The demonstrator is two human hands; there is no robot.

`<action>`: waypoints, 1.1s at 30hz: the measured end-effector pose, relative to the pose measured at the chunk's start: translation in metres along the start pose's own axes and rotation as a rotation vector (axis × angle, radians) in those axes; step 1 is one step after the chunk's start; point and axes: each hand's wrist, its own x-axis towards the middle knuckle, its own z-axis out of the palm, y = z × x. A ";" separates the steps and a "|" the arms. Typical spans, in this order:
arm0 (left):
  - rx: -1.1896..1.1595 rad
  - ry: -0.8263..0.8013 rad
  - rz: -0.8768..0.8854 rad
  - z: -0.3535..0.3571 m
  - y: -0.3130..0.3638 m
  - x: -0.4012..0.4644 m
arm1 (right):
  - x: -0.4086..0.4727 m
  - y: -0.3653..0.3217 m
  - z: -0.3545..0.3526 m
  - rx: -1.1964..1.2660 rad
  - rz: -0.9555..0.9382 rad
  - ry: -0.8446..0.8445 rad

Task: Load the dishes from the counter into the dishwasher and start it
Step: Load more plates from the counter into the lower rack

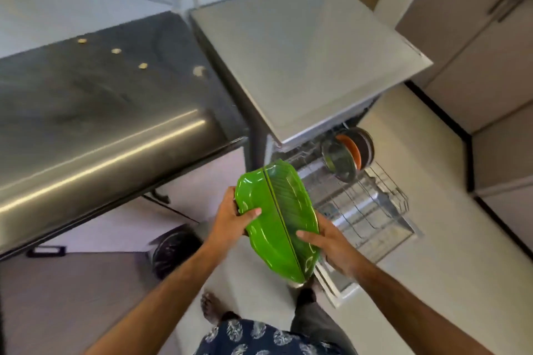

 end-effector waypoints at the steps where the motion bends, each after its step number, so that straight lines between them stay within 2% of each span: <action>1: 0.031 -0.006 -0.032 0.025 -0.007 0.006 | 0.001 0.011 -0.022 0.056 0.011 0.063; 4: 0.128 -0.092 -0.172 0.103 -0.038 0.032 | 0.009 0.040 -0.101 0.178 0.049 0.262; 7: 0.318 -0.183 -0.274 0.147 -0.071 0.063 | 0.026 0.064 -0.169 0.090 0.132 0.405; 14: 0.835 -0.307 -0.114 0.172 -0.171 0.165 | 0.137 0.118 -0.279 -0.340 0.104 0.470; 17: 0.907 -0.280 -0.078 0.175 -0.206 0.215 | 0.200 0.142 -0.290 -0.475 -0.024 0.443; 19: 0.898 -0.230 -0.071 0.177 -0.226 0.250 | 0.241 0.158 -0.290 -0.550 -0.162 0.396; 23: 0.780 -0.126 -0.102 0.183 -0.257 0.309 | 0.316 0.189 -0.283 -0.648 -0.306 0.321; 26: 0.617 -0.054 -0.128 0.192 -0.265 0.340 | 0.354 0.211 -0.279 -0.809 -0.338 0.294; 30: 0.212 0.127 -0.268 0.203 -0.265 0.372 | 0.377 0.237 -0.273 -1.001 -0.329 0.303; 33: 0.188 0.110 -0.289 0.207 -0.269 0.379 | 0.383 0.251 -0.270 -1.101 -0.364 0.325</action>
